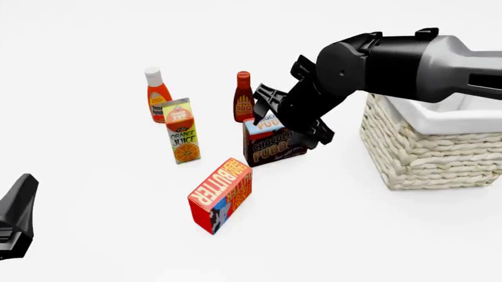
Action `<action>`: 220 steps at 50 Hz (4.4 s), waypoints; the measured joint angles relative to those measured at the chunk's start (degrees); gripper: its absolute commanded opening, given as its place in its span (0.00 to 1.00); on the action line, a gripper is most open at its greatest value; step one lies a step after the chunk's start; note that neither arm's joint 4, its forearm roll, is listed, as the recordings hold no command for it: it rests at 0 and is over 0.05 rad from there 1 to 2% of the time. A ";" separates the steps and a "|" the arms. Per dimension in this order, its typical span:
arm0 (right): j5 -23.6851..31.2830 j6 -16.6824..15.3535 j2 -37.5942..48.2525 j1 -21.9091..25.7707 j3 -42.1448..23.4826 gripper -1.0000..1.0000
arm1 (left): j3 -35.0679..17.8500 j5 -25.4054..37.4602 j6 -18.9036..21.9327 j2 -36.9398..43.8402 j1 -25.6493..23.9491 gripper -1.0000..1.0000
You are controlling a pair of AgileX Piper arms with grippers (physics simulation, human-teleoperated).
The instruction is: Pick the butter and place it in the basket.
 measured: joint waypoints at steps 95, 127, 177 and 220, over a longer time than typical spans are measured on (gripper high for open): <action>-2.65 7.11 4.66 4.40 -3.20 1.00 | 0.00 0.00 0.00 0.00 0.00 1.00; -2.40 8.89 7.57 5.38 -4.30 1.00 | 0.00 0.00 0.00 0.00 0.00 1.00; -3.31 10.76 9.74 5.55 -3.17 1.00 | 0.00 0.00 0.00 0.00 0.00 1.00; -0.93 14.79 14.96 7.23 -7.01 1.00 | 0.00 0.00 0.00 0.00 0.00 1.00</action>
